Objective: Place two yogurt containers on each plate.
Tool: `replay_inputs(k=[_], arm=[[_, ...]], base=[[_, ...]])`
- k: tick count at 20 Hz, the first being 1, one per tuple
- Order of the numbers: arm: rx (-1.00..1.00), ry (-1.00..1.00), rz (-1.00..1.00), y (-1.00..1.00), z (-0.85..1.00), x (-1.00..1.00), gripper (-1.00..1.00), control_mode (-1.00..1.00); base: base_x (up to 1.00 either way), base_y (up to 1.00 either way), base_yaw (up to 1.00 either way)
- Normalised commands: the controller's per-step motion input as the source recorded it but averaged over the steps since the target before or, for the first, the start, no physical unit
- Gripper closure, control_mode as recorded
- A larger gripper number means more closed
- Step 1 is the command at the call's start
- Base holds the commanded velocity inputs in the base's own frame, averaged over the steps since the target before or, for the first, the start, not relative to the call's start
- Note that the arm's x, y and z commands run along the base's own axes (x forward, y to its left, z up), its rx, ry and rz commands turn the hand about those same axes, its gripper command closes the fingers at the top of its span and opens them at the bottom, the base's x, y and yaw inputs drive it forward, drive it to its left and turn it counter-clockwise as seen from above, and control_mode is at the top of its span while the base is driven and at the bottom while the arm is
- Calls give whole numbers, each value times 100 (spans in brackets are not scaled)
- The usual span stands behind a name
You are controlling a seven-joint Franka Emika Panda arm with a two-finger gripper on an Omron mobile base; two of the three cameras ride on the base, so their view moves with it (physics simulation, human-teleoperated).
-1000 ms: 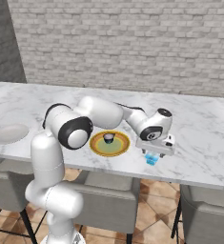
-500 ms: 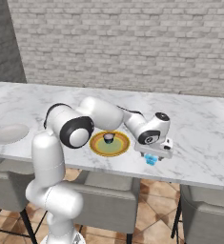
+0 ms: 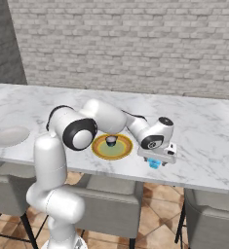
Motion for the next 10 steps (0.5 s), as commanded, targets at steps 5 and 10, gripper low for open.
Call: replay_inputs(k=[5,10], arm=[[0,0,0,0,-4,2,100,-100],[0,0,0,0,0,8,100,-100]], base=[[0,0,0],[0,0,0]])
